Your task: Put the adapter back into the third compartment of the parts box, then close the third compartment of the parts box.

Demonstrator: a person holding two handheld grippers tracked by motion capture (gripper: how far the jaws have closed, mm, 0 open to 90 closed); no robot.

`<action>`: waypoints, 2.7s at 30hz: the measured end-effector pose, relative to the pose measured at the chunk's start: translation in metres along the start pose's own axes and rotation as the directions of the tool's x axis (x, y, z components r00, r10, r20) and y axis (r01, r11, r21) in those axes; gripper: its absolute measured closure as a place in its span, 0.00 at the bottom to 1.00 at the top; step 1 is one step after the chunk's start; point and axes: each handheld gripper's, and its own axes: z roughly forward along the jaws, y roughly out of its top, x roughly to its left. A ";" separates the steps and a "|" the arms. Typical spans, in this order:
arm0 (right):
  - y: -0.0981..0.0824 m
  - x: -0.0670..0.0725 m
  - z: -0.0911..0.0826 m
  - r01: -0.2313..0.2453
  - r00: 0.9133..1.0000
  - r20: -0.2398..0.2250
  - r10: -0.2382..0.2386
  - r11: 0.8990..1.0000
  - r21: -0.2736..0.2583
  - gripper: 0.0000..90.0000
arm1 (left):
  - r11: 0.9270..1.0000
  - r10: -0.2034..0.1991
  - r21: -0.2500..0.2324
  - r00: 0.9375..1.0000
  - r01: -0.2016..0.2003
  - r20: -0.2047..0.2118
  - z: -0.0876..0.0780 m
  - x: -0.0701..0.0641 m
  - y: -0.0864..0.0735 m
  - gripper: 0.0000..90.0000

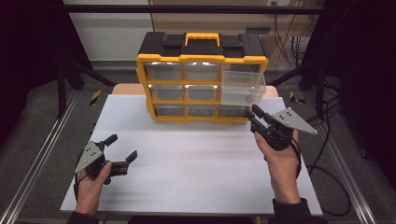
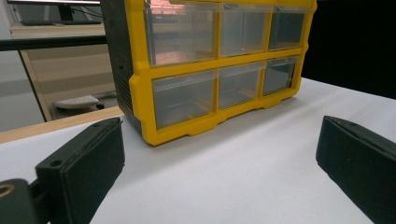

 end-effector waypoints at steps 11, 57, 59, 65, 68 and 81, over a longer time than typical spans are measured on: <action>-0.008 -0.002 0.003 0.031 0.999 0.010 -0.031 1.000 -0.002 1.00 | 1.000 0.015 0.005 1.000 -0.015 -0.004 0.000 -0.001 0.001 0.01; -0.031 -0.003 0.017 0.042 0.999 0.016 -0.043 0.998 0.047 1.00 | 1.000 0.016 0.006 1.000 -0.016 -0.003 0.000 0.000 0.001 0.01; -0.033 -0.004 0.017 0.037 0.999 0.011 -0.037 0.999 0.036 1.00 | 1.000 0.017 0.008 1.000 -0.017 -0.001 0.000 0.000 0.000 0.01; -0.034 -0.001 0.020 0.011 1.000 0.005 -0.011 0.998 0.055 1.00 | 1.000 0.021 0.013 1.000 -0.021 0.001 0.001 0.000 0.000 0.01; -0.034 0.001 0.023 0.003 1.000 -0.001 -0.003 0.998 0.055 1.00 | 1.000 0.023 0.013 1.000 -0.023 0.000 0.001 -0.001 0.000 0.01; -0.022 0.009 0.035 -0.044 0.999 0.002 0.044 0.999 0.030 1.00 | 1.000 0.025 0.018 1.000 -0.025 -0.003 0.001 0.000 -0.001 0.01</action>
